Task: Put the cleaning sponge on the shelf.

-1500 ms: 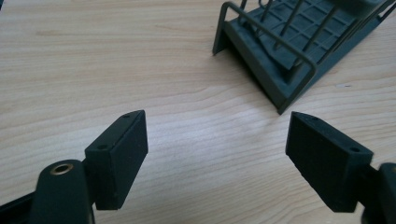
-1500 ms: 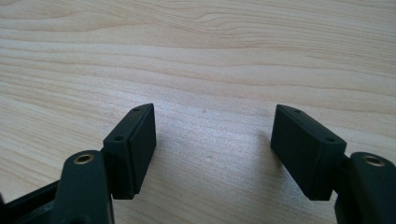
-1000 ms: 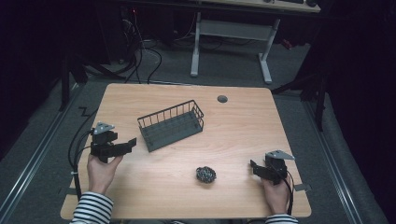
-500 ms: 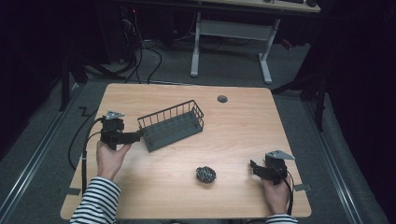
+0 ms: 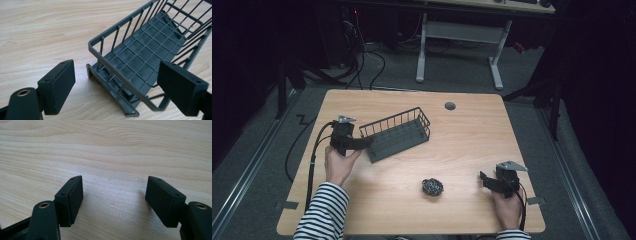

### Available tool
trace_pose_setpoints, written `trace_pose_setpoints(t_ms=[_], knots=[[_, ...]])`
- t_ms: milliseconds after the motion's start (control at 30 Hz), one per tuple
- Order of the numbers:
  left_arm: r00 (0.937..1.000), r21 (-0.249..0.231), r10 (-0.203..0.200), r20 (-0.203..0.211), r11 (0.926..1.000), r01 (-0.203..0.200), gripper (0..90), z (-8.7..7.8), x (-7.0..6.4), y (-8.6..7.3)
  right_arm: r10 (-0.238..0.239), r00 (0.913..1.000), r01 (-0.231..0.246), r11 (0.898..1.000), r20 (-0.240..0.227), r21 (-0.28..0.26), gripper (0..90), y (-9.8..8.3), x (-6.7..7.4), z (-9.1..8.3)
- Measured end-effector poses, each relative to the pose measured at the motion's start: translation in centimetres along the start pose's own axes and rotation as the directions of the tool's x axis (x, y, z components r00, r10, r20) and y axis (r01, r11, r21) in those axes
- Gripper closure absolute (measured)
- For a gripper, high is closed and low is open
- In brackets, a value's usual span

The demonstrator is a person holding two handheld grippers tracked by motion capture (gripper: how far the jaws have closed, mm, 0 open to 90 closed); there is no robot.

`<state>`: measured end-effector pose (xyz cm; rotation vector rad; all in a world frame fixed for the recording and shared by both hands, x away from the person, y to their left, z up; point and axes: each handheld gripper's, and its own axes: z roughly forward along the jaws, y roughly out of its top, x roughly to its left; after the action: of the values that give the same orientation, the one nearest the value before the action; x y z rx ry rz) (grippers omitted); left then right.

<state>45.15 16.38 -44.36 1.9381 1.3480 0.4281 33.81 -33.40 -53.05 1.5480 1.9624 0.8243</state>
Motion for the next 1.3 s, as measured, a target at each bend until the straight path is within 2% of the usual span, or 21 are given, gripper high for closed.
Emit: trace_pose_setpoints(t_ms=[67, 233, 433, 533, 733, 967, 1067, 1300], knots=[[1.0, -0.002, -0.002, 0.004, 1.0, 0.002, 16.2, 0.3, -0.1, 0.1, 0.0, 1.0, 0.0, 1.0, 0.0, 0.0, 30.9, 0.0, 0.0, 0.0], [0.9998, 0.021, 0.012, -0.018, 0.9997, -0.011, 19.3, 1.0, -0.2, -0.1, -0.001, 1.0, 0.001, 1.0, 0.0, 0.0, 30.9, 0.0, 0.0, 0.0], [0.9996, 0.037, 0.022, -0.019, 0.9991, -0.021, 26.1, 1.4, -0.4, -0.2, 0.0, 1.0, 0.0, 1.0, 0.0, 0.0, 30.9, 0.0, 0.0, 0.0], [0.9993, 0.044, 0.036, -0.001, 0.9984, -0.036, 31.8, 1.5, -0.5, -0.3, -0.001, 1.0, 0.001, 1.0, 0.0, 0.0, 30.8, 0.0, 0.0, 0.0], [0.998, 0.052, 0.06, -0.021, 0.9969, -0.058, 39.1, 1.6, -0.9, -0.5, -0.004, 1.0, 0.004, 1.0, 0.0, -0.001, 30.8, 0.0, 0.0, 0.0], [0.999, 0.029, 0.045, 0.002, 0.9986, -0.045, 45.8, 1.2, -0.9, -1.0, -0.003, 1.0, 0.003, 1.0, -0.001, 0.0, 30.7, 0.0, 0.0, 0.0], [0.9987, 0.025, 0.051, 0.006, 0.9984, -0.051, 48.4, 1.1, -1.1, -1.1, -0.001, 1.0, 0.001, 1.0, 0.0, 0.0, 30.7, 0.0, 0.0, 0.0], [0.9981, 0.034, 0.061, 0.01, 0.9976, -0.061, 48.9, 0.8, -1.6, -1.4, -0.001, 1.0, 0.001, 1.0, -0.001, 0.0, 30.6, 0.0, 0.0, 0.0]])
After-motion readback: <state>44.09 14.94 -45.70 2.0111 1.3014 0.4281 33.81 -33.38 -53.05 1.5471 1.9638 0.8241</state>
